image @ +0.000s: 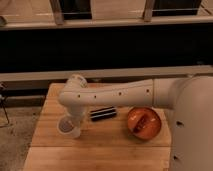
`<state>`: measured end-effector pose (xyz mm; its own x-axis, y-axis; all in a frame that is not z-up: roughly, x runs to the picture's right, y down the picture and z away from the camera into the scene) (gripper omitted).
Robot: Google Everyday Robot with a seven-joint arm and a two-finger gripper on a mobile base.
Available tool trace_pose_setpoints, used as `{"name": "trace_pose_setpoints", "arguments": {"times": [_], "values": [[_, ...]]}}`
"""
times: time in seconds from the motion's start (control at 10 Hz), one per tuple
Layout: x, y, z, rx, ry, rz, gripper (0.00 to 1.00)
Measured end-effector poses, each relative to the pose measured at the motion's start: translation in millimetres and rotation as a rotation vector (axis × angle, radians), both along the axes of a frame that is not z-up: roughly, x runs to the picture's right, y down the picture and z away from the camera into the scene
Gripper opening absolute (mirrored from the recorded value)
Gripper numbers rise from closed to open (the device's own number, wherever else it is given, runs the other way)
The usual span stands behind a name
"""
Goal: Pick up the ceramic cup
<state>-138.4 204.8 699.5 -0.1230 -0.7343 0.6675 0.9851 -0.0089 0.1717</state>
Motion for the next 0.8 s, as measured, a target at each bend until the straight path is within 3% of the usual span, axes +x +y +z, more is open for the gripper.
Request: {"name": "trace_pose_setpoints", "arguments": {"times": [0.8], "values": [[16.9,-14.7,-3.1,0.012,-0.011,0.008,0.00]]}}
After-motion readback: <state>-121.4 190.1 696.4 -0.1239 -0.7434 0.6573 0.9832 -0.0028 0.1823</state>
